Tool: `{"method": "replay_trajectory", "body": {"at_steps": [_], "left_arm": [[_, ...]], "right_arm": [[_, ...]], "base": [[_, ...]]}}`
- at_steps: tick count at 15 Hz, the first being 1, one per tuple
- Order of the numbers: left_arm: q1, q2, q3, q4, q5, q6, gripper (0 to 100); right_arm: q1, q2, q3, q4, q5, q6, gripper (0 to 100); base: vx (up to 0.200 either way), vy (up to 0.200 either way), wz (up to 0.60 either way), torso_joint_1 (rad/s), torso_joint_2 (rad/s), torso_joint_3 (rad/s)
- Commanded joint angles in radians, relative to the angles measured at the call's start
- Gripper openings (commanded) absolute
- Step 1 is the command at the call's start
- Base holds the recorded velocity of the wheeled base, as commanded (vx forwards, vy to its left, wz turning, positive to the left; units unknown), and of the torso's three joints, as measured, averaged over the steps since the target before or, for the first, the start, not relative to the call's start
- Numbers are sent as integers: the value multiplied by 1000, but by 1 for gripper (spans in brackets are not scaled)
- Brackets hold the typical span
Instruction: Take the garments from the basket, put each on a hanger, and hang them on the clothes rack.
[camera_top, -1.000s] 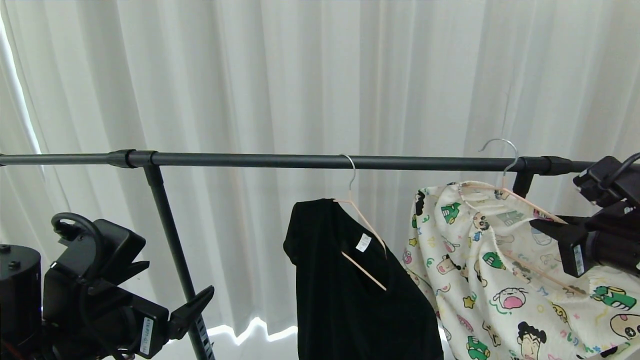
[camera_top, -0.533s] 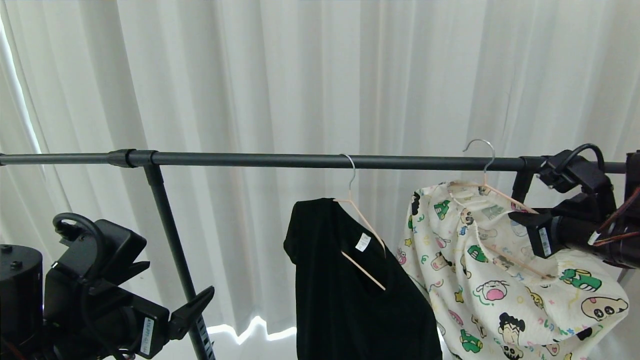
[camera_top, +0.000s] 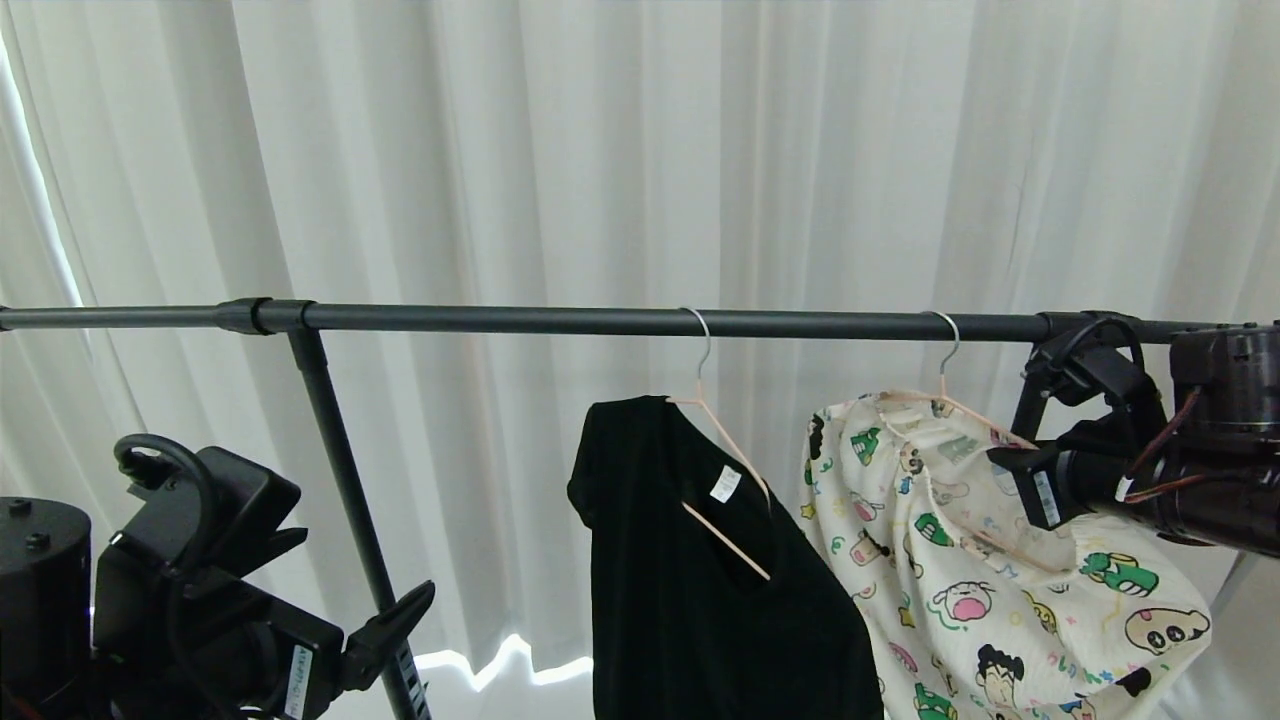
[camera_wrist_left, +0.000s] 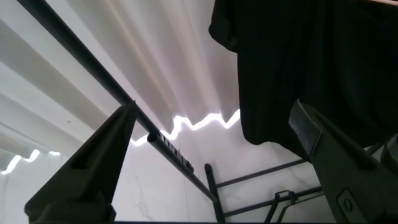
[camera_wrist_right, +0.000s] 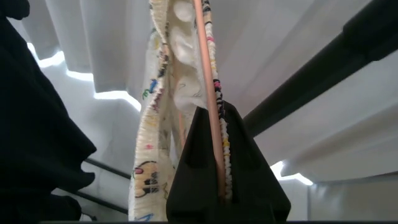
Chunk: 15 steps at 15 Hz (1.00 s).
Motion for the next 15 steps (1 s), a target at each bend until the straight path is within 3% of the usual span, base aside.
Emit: {"method": "replay_trajectory", "body": {"at_steps": [1, 2, 3, 5, 8, 11, 14, 15], "left_arm": [[-5, 2, 0, 0, 0, 0, 100], [-5, 2, 0, -1, 0, 0, 100], [-5, 0, 0, -1, 0, 0, 100], [-3, -3, 1, -1, 2, -3, 100], [3, -17, 0, -1, 14, -4, 100], [4, -18, 0, -1, 91, -6, 100], [4, -41, 1, -1, 105, -4, 100], [7, -60, 13, -1, 123, -4, 100]], "right_arm": [[3, 2, 1, -8, -1, 2, 0], [9, -3, 1, -6, -6, 7, 0], [19, -6, 4, -6, -18, 17, 100], [45, -53, 30, -11, -32, 60, 100], [89, -293, 199, -45, -33, 114, 100], [88, -521, 280, -39, -32, 155, 100], [13, -635, 309, 55, -61, 132, 100], [-63, -687, 308, 192, -98, 74, 100]], "base": [[0, 0, 0, 0, 0, 0], [0, 0, 0, 0, 0, 0], [0, 0, 0, 0, 0, 0], [0, 0, 0, 0, 0, 0], [0, 0, 0, 0, 0, 0], [-133, 0, 0, 3, 2, 2], [-200, 0, 0, 7, 4, 1], [-200, 0, 0, -17, -7, 12]]}}
